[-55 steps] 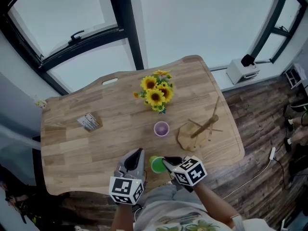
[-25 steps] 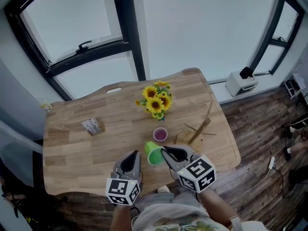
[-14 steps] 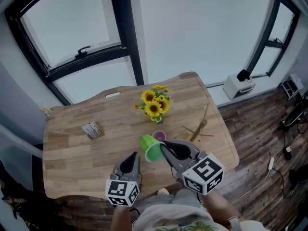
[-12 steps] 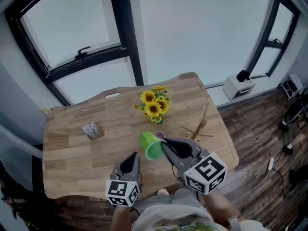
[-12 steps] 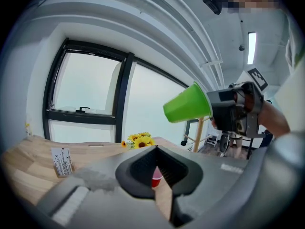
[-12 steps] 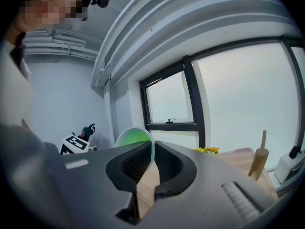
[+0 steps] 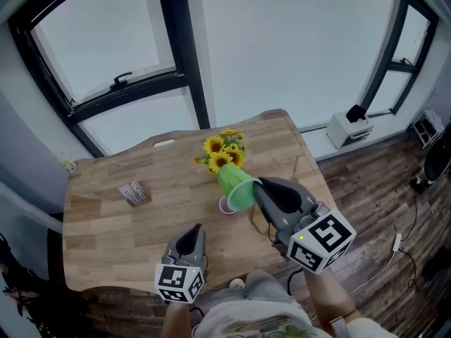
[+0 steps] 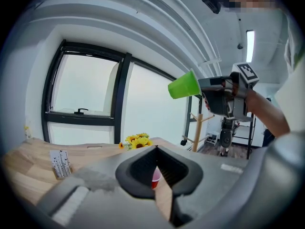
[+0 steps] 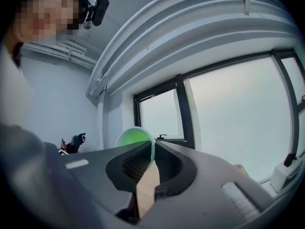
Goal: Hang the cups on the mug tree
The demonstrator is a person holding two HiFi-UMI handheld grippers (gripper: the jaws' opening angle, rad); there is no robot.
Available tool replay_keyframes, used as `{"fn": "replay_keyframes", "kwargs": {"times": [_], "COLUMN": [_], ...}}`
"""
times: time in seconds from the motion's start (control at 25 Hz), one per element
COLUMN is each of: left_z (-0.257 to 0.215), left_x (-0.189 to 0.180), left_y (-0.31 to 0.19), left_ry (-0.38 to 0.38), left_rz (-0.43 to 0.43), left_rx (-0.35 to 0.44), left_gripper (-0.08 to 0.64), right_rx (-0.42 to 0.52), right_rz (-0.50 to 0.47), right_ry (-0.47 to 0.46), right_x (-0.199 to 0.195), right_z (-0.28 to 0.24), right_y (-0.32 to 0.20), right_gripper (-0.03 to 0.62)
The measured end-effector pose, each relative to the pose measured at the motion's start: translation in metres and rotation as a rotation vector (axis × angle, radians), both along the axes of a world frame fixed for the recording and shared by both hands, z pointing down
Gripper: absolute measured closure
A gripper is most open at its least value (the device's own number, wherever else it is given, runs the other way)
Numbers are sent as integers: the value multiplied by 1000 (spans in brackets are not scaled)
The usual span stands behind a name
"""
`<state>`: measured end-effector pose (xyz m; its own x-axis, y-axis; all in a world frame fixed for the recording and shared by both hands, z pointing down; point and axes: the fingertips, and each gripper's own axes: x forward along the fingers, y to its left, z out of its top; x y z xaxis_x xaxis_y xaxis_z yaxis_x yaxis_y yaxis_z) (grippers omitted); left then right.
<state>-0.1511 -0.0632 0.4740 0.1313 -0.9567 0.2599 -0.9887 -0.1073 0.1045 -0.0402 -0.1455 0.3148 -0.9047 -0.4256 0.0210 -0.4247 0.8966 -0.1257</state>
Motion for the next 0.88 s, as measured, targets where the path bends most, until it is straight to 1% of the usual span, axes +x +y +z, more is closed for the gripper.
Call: {"fn": "replay_keyframes", "kwargs": {"times": [0.24,0.44,0.88], "left_z": [-5,-16,-31], "left_x": [7,14,31], "left_y": [-11,-25,-50], "left_ry": [-9,-24,-31], "left_rz": [-9,-10,-20], "left_rx": [-3,0,4], "left_gripper": [557,557,557], "right_rx": [22,41,67], "right_rz": [28,77,201], "right_ry": [-39,-59,-51], "right_x": [19,40,91], "right_z": [-20,-36,-46], "right_y": [-24,-52,-108], "right_gripper": [568,569,569]}}
